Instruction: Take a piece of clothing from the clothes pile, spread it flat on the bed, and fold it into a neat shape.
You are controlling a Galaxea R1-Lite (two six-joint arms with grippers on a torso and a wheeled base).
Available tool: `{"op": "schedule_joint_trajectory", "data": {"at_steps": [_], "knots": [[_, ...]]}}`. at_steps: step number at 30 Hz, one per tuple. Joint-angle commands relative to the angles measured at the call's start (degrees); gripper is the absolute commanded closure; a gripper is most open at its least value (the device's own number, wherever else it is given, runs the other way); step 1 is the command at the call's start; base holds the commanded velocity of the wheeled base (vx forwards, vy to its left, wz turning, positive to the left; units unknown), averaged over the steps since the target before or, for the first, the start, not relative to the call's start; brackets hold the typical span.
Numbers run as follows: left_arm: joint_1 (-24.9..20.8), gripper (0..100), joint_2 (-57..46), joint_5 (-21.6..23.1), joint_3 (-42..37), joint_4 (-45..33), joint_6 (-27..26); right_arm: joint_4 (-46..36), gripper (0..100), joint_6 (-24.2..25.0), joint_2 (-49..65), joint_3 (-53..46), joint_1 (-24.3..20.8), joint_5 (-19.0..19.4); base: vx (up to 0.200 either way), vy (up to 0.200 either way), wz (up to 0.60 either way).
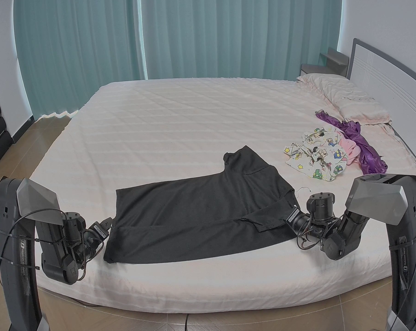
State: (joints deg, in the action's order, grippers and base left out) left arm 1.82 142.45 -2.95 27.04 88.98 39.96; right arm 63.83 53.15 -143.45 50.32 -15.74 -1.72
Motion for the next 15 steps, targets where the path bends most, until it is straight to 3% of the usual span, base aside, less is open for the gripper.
{"op": "schedule_joint_trajectory", "data": {"at_steps": [1, 15], "knots": [[0.0, 0, 0.1, 0.0, 0.1, 1.0, 0.0, 0.7, 100, 0.0, 3.9, -3.1, -0.7, 0.2, 0.0, 0.0, 0.0], [0.0, 0, 0.5, -0.1, 0.4, 1.0, 0.0, 0.0, 100, 0.2, 13.3, -11.5, -0.9, 3.2, 0.0, 0.0, 0.0]]}}
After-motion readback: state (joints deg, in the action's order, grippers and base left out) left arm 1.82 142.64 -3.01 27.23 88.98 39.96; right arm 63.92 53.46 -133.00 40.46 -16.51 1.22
